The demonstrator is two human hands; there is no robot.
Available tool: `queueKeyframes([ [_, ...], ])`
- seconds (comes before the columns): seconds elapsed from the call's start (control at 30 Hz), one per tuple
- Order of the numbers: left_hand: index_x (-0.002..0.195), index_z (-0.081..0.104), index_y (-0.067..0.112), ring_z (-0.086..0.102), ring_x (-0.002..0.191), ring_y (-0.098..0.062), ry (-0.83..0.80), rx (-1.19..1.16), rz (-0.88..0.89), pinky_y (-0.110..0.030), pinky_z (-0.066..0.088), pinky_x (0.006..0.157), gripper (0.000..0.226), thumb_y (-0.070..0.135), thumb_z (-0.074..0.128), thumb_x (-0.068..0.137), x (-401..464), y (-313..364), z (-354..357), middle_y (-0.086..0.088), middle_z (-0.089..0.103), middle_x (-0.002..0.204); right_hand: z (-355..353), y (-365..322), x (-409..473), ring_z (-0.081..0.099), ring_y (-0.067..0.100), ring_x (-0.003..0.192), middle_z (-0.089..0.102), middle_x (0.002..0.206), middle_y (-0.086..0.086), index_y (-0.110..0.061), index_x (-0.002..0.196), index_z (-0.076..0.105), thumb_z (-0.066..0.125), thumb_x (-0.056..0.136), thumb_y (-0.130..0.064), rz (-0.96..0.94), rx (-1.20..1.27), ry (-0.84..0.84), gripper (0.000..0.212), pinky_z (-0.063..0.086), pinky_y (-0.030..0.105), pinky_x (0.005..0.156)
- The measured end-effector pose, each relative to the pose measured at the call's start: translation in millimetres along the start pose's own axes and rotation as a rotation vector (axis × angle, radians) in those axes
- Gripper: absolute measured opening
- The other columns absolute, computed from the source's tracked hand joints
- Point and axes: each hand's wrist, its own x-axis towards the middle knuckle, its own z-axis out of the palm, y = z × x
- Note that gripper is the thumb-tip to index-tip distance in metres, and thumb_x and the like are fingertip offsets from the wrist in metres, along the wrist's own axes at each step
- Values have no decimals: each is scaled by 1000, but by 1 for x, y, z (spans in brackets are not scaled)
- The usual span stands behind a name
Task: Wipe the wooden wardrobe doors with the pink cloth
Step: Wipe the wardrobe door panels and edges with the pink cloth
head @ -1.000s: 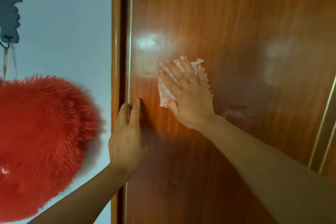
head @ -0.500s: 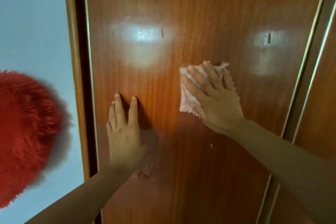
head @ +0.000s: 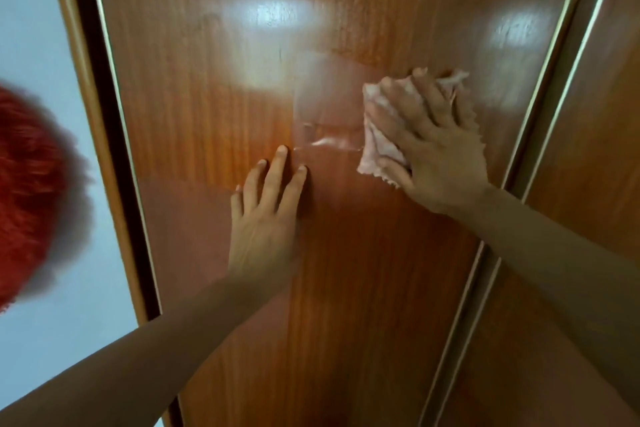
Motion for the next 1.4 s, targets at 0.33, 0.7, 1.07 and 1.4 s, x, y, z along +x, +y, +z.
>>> queueKeyframes([
  [0.33,142,29,18,19,137,-35,-60,202,115,-61,31,102,93,8,72,60,-24,23,37,-10,14,155,40,-53,-176,7,20,148,8,161,-6,-28,151,20,66,79,-35,-667,40,-383,85,-9,47,118],
  [0.7,144,25,26,20,139,-33,39,274,201,-60,16,109,82,24,64,71,50,66,-15,-9,15,156,-18,81,-52,-1,33,148,5,161,8,-22,153,10,34,94,-53,34,36,-122,71,5,53,118],
  [1.07,140,33,29,24,136,-36,58,356,228,-62,25,102,95,27,78,57,81,38,-55,-8,20,154,-16,63,-33,9,25,147,18,159,-4,-34,150,19,28,96,-56,-126,22,-61,59,4,51,116],
  [1.4,143,22,29,21,139,-30,159,291,133,-54,27,106,104,30,81,57,114,-10,-91,-1,14,156,0,-22,19,1,31,147,1,161,-6,-32,150,21,57,83,-40,-109,-10,-3,77,5,59,113],
])
